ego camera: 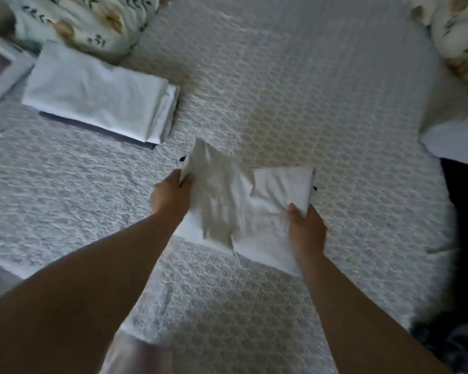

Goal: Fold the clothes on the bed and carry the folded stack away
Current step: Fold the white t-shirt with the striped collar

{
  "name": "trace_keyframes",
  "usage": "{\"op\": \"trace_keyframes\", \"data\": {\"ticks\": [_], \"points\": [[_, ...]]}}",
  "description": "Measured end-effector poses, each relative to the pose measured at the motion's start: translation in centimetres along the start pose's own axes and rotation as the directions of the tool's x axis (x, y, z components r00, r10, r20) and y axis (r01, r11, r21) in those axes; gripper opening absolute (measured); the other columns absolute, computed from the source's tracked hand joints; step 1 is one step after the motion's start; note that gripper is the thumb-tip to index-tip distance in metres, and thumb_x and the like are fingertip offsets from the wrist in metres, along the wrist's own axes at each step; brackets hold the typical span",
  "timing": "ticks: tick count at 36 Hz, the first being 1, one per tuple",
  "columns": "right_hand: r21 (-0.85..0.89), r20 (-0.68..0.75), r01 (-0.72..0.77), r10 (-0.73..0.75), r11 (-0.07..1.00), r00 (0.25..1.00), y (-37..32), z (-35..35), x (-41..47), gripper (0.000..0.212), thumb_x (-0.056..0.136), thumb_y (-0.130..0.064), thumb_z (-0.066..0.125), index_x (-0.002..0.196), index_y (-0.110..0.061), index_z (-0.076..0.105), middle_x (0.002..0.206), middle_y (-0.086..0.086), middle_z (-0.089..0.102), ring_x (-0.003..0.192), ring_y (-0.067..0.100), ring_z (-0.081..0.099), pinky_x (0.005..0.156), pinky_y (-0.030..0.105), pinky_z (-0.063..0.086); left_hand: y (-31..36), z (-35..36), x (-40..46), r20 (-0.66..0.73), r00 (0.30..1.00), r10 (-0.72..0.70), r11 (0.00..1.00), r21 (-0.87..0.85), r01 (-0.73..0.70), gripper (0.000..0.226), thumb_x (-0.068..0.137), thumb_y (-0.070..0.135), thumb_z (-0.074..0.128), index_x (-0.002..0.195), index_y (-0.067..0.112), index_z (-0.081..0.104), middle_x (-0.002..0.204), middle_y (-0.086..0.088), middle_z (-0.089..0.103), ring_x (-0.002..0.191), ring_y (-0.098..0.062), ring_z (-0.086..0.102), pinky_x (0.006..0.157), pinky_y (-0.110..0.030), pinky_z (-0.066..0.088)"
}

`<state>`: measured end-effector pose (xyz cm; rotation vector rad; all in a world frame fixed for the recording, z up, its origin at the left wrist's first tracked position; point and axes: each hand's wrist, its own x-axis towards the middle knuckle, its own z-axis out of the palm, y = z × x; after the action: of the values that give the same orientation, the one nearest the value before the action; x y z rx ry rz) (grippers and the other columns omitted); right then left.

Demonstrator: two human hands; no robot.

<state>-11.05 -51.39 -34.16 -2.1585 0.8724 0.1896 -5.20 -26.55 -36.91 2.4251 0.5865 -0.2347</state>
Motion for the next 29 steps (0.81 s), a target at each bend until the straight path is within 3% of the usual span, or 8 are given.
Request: {"op": "trace_keyframes", "data": {"ticks": [5,10,13,16,20,24,26,29], "points": [[0.022,0.004,0.102,-0.102,0.995,0.995,-8.4,5.4,-1.8,0.036,0.096,-0.035,0.050,0.112,-0.004,0.060,0.107,0.017,0.065,0.101,0.034,0.059,0.080,0.033,0.040,-3.0,-7.5,6.7,-0.093,0.995,0.041,0.999,-0.006,-0.042,0.025,0.094,0.044,0.046,0.102,0.024,0.058,0.078,-0.004,0.057,0.071,-0.028,0.050,0.063,-0.033,0.036],[0.144,-0.006,0.082,-0.082,0.986,0.997,-16.4,12.9,-2.5,0.031,0.093,-0.033,0.053,0.109,-0.007,0.062,0.101,0.017,0.065,0.096,0.035,0.061,0.086,0.047,0.048,-7.3,-15.1,15.2,-0.134,0.985,0.106,0.994,-0.019,-0.109,0.032,0.093,0.045,0.049,0.119,0.028,0.054,0.089,-0.013,0.065,0.081,-0.036,0.058,0.064,-0.033,0.038],[0.202,0.010,0.109,-0.114,0.973,0.993,-20.5,17.1,-2.7,0.030,0.092,-0.033,0.054,0.111,-0.010,0.061,0.101,0.014,0.065,0.094,0.034,0.061,0.086,0.048,0.049,-9.7,-19.0,20.0,-0.147,0.984,0.105,0.991,-0.062,-0.115,0.032,0.091,0.048,0.050,0.118,0.029,0.053,0.084,-0.005,0.060,0.074,-0.029,0.054,0.065,-0.034,0.044],[0.279,0.002,0.153,-0.160,0.948,0.987,-23.7,20.7,-1.6,0.021,0.091,-0.031,0.055,0.103,-0.016,0.062,0.084,0.004,0.062,0.080,0.028,0.060,0.072,0.037,0.050,-11.4,-22.0,24.8,-0.184,0.976,0.119,0.987,-0.081,-0.135,0.030,0.090,0.046,0.051,0.115,0.029,0.057,0.082,0.003,0.057,0.073,-0.024,0.053,0.065,-0.030,0.042],[0.346,-0.009,0.188,-0.197,0.919,0.980,-26.7,24.8,0.6,0.006,0.092,-0.028,0.057,0.096,-0.025,0.058,0.072,-0.011,0.056,0.063,0.006,0.054,0.047,0.009,0.038,-12.8,-24.1,30.1,-0.225,0.963,0.148,0.982,-0.082,-0.170,0.030,0.089,0.043,0.051,0.113,0.027,0.058,0.085,0.001,0.060,0.075,-0.024,0.054,0.067,-0.032,0.044],[0.367,-0.035,0.230,-0.233,0.902,0.972,-29.1,28.0,2.8,0.003,0.093,-0.028,0.057,0.094,-0.025,0.056,0.071,-0.014,0.054,0.063,-0.002,0.050,0.046,0.004,0.036,-13.9,-24.7,34.5,-0.279,0.944,0.175,0.975,-0.083,-0.205,0.031,0.088,0.045,0.050,0.111,0.026,0.058,0.083,0.003,0.057,0.077,-0.021,0.049,0.069,-0.031,0.040],[0.334,-0.040,0.243,-0.244,0.911,0.969,-29.4,29.7,4.1,0.006,0.094,-0.028,0.055,0.092,-0.023,0.056,0.069,-0.012,0.053,0.062,-0.001,0.049,0.046,0.006,0.036,-14.5,-24.3,36.8,-0.291,0.941,0.175,0.972,-0.104,-0.213,0.028,0.087,0.046,0.052,0.104,0.025,0.057,0.078,0.004,0.056,0.076,-0.022,0.050,0.067,-0.030,0.038],[0.227,-0.010,0.228,-0.232,0.947,0.973,-29.2,32.0,6.3,0.015,0.095,-0.026,0.050,0.087,-0.016,0.056,0.069,-0.002,0.052,0.064,0.017,0.050,0.054,0.024,0.036,-15.3,-23.1,39.7,-0.301,0.938,0.174,0.966,-0.132,-0.222,0.027,0.087,0.043,0.056,0.104,0.023,0.059,0.072,0.005,0.056,0.070,-0.022,0.054,0.056,-0.026,0.038]]}}
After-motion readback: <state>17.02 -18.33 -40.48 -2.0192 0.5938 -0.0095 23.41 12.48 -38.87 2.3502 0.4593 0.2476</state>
